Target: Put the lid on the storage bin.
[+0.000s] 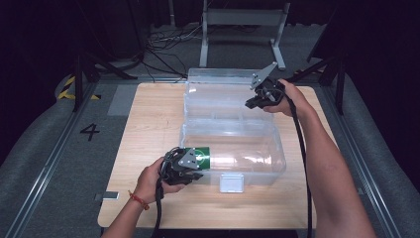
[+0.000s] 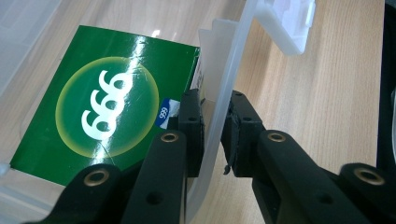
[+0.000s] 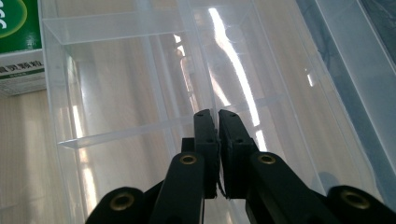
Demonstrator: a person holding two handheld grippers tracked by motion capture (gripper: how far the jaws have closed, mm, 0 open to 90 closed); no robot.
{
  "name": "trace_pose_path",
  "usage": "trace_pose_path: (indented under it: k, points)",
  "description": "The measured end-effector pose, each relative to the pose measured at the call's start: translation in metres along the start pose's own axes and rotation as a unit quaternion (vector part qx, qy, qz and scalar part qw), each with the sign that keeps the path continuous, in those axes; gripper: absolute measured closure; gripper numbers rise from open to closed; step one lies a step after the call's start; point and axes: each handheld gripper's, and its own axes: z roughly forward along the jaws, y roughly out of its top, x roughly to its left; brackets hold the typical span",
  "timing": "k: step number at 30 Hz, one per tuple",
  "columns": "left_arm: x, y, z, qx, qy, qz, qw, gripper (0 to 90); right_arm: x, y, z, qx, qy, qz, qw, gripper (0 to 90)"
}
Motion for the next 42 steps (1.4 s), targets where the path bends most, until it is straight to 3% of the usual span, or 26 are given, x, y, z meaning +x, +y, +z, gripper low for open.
trace_pose_path:
  k: [13, 17, 18, 30, 42]
  points:
    - [0.000, 0.000, 0.002, -0.001, -0.005, -0.014, 0.9999, 77.5, 0.011, 0.004, -0.008, -0.001, -0.006, -0.023, 0.9997, 89.4]
    - [-0.002, 0.002, 0.006, 0.014, -0.015, -0.012, 0.9997, 76.3, 0.016, 0.004, -0.011, -0.001, -0.003, -0.025, 0.9997, 89.5]
    - [-0.007, 0.004, 0.008, 0.019, 0.006, -0.001, 0.9998, 75.8, 0.018, 0.005, -0.013, -0.001, -0.005, -0.031, 0.9995, 89.5]
    - [-0.007, 0.004, 0.008, 0.019, 0.004, -0.003, 0.9998, 75.6, 0.032, 0.004, -0.024, -0.015, -0.010, -0.040, 0.9990, 89.8]
    - [-0.009, 0.004, 0.008, 0.020, 0.009, -0.003, 0.9997, 75.0, 0.062, 0.001, -0.040, -0.044, -0.026, -0.057, 0.9971, 89.9]
